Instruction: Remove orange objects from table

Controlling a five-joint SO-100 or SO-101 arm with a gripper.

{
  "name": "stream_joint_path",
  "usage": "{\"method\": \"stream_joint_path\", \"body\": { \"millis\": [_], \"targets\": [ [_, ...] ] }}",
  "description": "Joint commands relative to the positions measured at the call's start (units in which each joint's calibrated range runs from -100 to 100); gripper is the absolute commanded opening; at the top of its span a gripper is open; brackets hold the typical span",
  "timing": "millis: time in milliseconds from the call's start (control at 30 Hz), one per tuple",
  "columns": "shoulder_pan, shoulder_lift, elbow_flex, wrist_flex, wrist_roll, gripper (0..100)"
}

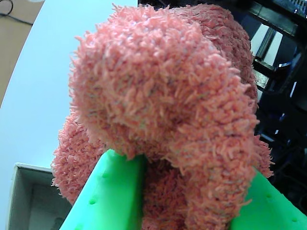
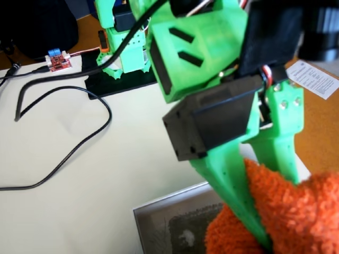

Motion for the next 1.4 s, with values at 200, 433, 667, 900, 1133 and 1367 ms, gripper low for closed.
{"method": "stream_joint_path", "body": {
  "millis": [200,433,667,900,1133,1367],
  "targets": [
    [-5.19,-4.51,0.11,0.25,0.39,0],
    [-32.32,-13.40,-6.96,5.60,0.59,0],
    [-47.78,-27.00,9.90,14.43,2.20,4],
    [-45.12,-41.27,39.45,4.54,5.96,56],
    [-41.94,-40.76,42.07,-4.70,6.30,56],
    [-37.80,-41.52,42.94,-5.02,3.86,56]
  ]
}}
